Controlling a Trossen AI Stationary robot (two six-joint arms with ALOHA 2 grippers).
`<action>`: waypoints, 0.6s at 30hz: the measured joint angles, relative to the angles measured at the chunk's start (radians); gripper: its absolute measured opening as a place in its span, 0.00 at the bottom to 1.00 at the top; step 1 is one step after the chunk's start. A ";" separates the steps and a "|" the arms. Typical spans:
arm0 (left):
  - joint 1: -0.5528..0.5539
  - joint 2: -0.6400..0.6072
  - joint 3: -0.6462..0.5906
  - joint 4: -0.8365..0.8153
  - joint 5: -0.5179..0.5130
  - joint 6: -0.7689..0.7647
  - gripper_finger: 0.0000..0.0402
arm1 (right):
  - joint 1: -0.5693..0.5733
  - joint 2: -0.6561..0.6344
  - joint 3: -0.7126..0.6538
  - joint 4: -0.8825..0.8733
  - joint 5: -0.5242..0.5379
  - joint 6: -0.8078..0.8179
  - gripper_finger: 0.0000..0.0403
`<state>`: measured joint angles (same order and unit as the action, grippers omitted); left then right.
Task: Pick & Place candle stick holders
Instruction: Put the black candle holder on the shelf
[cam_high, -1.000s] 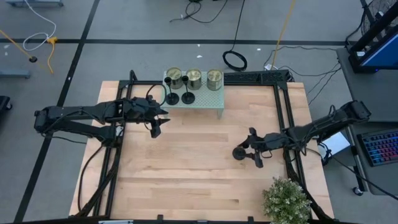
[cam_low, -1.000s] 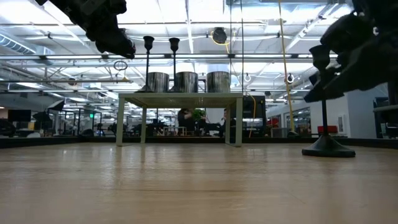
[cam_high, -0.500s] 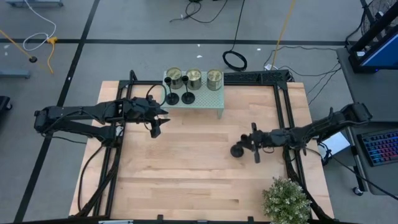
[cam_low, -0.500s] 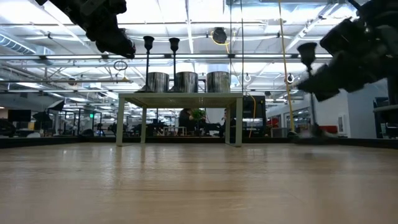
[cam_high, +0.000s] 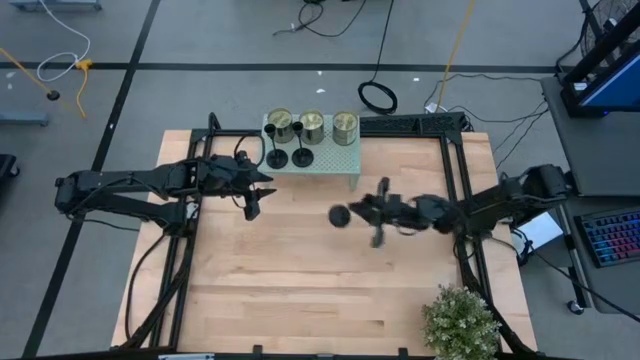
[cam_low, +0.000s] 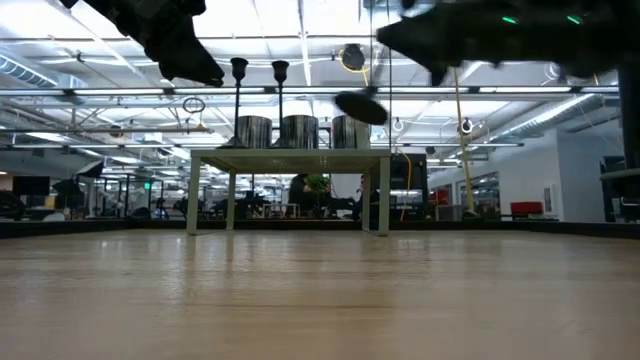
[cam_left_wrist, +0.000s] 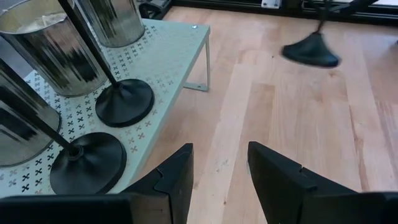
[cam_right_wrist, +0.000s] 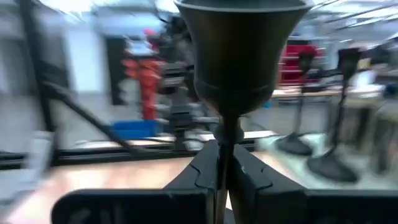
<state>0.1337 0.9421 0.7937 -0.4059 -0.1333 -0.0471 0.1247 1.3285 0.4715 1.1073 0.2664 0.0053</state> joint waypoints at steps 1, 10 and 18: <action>0.000 0.000 0.000 0.000 0.000 0.000 0.40 | -0.007 0.019 0.061 -0.056 0.029 -0.037 0.02; 0.000 0.000 0.000 -0.016 0.002 0.007 0.40 | -0.201 0.070 0.466 -0.659 0.206 -0.080 0.02; 0.000 0.000 0.000 -0.009 0.002 0.032 0.40 | -0.389 0.122 0.488 -0.703 0.125 0.056 0.02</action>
<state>0.1341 0.9421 0.7937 -0.4145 -0.1318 -0.0148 -0.2643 1.4503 0.9600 0.4047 0.3915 0.0617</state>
